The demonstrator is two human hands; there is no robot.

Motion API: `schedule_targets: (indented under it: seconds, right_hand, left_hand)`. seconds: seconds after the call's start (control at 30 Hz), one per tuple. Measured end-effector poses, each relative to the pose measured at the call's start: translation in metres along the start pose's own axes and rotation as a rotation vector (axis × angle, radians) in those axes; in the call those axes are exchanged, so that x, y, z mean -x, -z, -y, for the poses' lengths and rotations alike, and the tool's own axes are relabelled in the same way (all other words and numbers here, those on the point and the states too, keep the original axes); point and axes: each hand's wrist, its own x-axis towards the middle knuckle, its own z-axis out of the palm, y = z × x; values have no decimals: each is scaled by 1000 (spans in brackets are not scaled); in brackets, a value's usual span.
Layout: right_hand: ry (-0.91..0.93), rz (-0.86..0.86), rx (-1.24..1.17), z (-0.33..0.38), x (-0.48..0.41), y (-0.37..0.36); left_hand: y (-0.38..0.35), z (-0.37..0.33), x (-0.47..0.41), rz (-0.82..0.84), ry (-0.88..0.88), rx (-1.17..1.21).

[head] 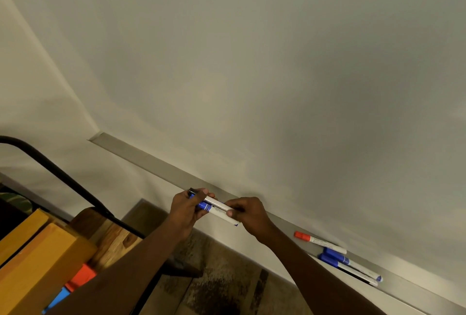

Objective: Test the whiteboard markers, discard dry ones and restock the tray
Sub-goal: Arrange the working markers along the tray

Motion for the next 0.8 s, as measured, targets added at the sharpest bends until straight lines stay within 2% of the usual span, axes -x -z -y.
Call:
schedule_targets:
  seconds: [0.1,0.3,0.43,0.5,0.63,0.8]
  right_hand:
    - [-29,-49,-14,4,0,2]
    - [-39,-378,89,-9,2,1]
    - [-84,-516,329,-19,8,-2]
    - [-93,-518,426,-24,9,-6]
    - [-171,-415,693,-25,6,-10]
    - [-244,-399,812,-29,5,-18]
  left_hand:
    - [-2,1,1,-26,8,18]
    - [7,0,6,-95,2,121]
    - [15,-1,6,-150,-2,120]
    - [17,-1,7,-156,-6,122]
    - [22,-1,9,-162,-10,131]
    - [21,-1,10,-152,-15,142]
